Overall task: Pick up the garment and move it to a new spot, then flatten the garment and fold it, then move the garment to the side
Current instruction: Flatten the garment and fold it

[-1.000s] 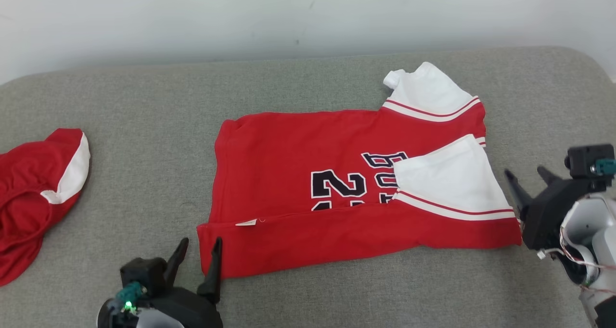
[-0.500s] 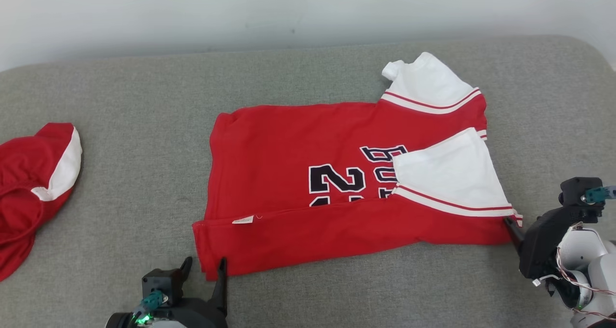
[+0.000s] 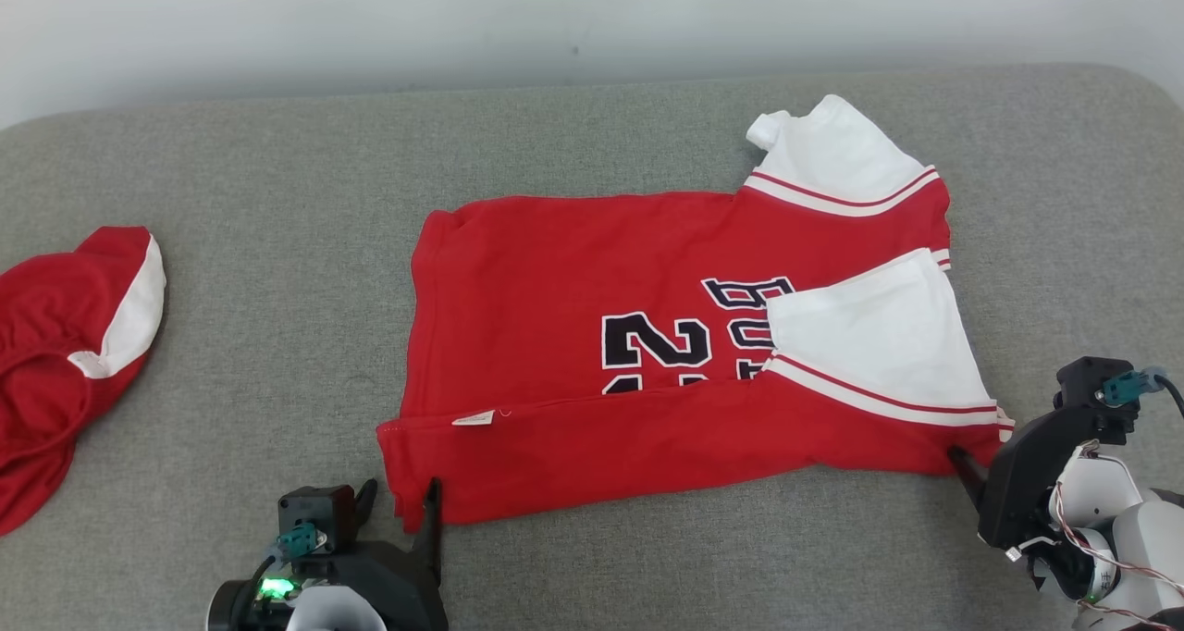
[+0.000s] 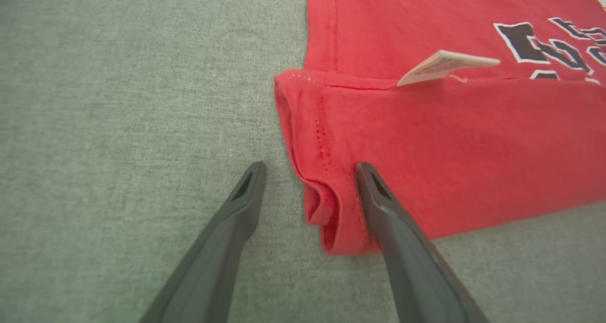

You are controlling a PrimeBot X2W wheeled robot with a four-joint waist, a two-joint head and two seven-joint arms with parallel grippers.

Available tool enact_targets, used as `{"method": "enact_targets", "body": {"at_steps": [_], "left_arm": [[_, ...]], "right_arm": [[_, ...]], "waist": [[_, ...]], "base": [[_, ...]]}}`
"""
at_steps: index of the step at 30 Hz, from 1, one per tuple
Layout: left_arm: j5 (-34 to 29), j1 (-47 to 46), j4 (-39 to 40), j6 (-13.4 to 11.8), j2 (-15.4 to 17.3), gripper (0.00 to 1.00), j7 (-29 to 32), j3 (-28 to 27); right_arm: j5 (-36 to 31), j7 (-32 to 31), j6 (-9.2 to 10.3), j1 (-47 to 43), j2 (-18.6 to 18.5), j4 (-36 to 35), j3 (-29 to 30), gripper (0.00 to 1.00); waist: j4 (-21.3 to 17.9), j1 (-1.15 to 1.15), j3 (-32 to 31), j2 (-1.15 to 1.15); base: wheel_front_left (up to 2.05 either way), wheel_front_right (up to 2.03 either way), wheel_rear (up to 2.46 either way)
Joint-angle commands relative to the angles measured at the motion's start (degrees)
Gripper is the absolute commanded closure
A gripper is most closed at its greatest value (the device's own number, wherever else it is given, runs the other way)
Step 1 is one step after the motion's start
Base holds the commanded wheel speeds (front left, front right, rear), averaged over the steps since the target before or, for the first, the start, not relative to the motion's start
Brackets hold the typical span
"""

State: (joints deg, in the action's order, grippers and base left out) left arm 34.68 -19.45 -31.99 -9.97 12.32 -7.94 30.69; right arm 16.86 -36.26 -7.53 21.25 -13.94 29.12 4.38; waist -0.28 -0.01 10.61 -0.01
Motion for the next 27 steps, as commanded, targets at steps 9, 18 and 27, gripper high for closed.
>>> {"method": "enact_targets", "body": {"at_steps": [9,18,27], "left_arm": [[1.5,1.7,-2.2,1.9,-0.4,1.00,2.0,1.5],[2.0,3.7,-0.3,2.3,0.9,1.00,0.7,1.7],[2.5,10.1,5.5,0.4,3.7,1.00,1.8,1.6]], "right_arm": [[-0.1,1.2,0.06,-1.8,0.9,0.1,0.0,1.00],[2.0,3.0,0.05,-4.5,-0.6,-2.5,1.0,1.00],[3.5,0.4,0.12,-12.6,-0.9,-9.5,3.9,1.00]], "waist": [[0.0,0.01,-1.0,0.01],[-0.1,0.01,-4.2,0.01],[-0.6,0.01,-7.6,0.01]], "base": [[0.00,0.00,0.00],[0.00,0.00,0.00],[0.00,0.00,0.00]]}}
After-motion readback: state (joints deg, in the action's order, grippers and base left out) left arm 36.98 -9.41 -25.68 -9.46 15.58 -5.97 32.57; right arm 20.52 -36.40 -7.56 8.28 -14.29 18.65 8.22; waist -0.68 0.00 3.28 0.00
